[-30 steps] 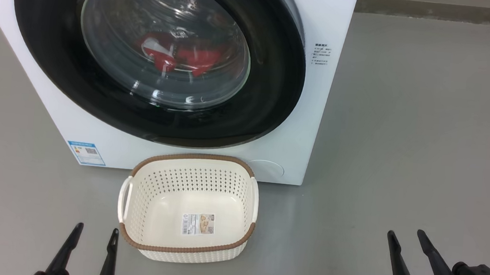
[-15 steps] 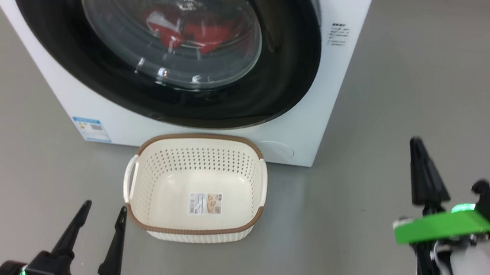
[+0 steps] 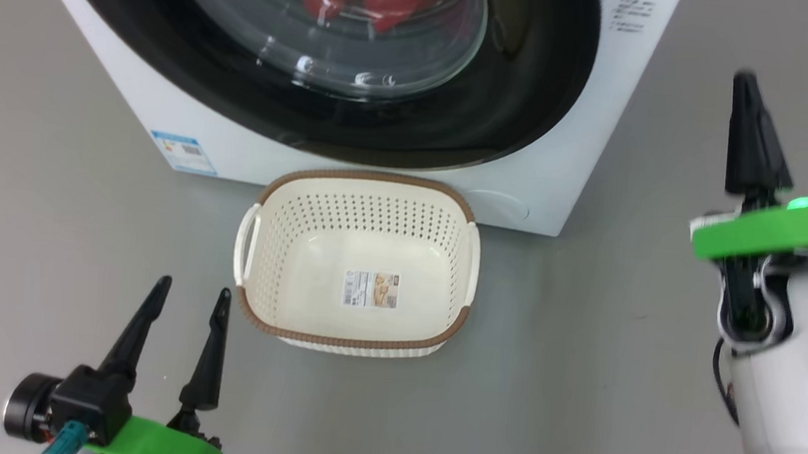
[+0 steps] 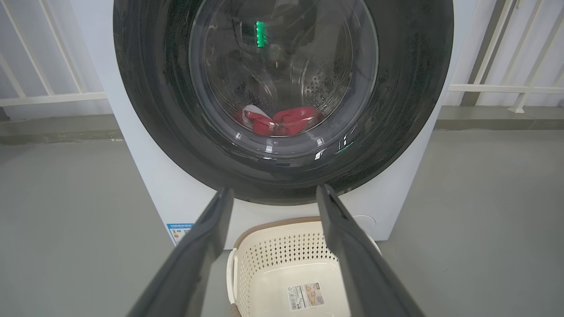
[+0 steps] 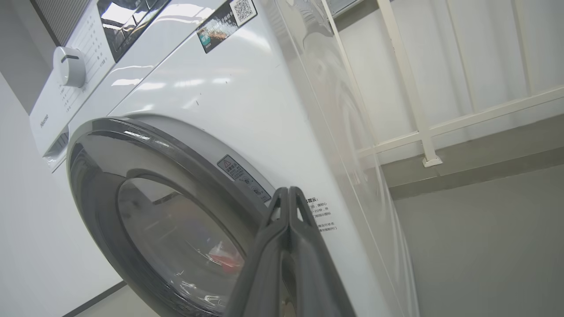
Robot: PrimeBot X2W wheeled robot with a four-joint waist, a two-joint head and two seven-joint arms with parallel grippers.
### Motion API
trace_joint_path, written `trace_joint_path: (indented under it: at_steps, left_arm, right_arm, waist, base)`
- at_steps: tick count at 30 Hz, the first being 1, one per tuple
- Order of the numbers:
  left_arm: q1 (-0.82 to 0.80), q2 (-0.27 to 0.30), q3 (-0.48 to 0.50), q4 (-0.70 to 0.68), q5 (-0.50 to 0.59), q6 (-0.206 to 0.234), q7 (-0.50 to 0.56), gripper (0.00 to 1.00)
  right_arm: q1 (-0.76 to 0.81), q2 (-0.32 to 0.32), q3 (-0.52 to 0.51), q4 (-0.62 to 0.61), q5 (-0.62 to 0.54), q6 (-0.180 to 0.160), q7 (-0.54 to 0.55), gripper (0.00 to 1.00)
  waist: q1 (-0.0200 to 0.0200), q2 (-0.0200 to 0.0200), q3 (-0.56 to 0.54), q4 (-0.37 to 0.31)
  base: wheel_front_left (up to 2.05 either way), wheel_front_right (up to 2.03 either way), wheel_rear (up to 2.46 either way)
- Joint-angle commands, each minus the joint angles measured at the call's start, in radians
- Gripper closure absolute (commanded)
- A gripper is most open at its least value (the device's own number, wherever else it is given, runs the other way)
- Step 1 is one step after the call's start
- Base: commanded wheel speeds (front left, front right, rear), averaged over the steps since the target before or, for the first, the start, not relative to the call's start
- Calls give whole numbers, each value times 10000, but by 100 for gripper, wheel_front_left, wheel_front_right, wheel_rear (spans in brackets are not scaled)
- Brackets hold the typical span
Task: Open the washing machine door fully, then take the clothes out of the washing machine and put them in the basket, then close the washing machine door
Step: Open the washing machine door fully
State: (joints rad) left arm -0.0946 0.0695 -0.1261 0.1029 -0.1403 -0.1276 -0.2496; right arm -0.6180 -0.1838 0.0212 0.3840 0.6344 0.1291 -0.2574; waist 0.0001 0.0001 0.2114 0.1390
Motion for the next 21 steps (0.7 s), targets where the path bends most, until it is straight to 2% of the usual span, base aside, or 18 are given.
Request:
trace_joint_path:
  at_steps: [1,5,13,16,21]
  left_arm:
    - [-414,244,257,-237,-84,-29,-122,0]
    - [-613,279,171,-234,-137,-30,-122,0]
    - [-962,335,-5,-239,-234,-30,-122,0]
    - [-1092,348,-100,-227,-291,-30,-122,0]
    - [-1276,360,-241,-196,-357,-30,-122,0]
  right_arm:
    - [-678,-60,422,-15,214,16,-44,100]
    - [-1576,-188,828,449,877,16,-36,100]
    - [-3128,-589,1676,1117,3152,16,298,100]
    - [-3649,-808,2020,1410,4319,16,963,100]
    - [-4453,-1355,2404,1769,6319,16,2935,100]
  waist:
    - [0,-1,327,249]
    - [0,-1,548,337]
    - [0,-1,969,481]
    - [0,-1,1122,583]
    - [0,-1,1380,784]
  base:
    - [0,0,0]
    - [0,0,0]
    - [0,0,0]
    - [0,0,0]
    - [0,0,0]
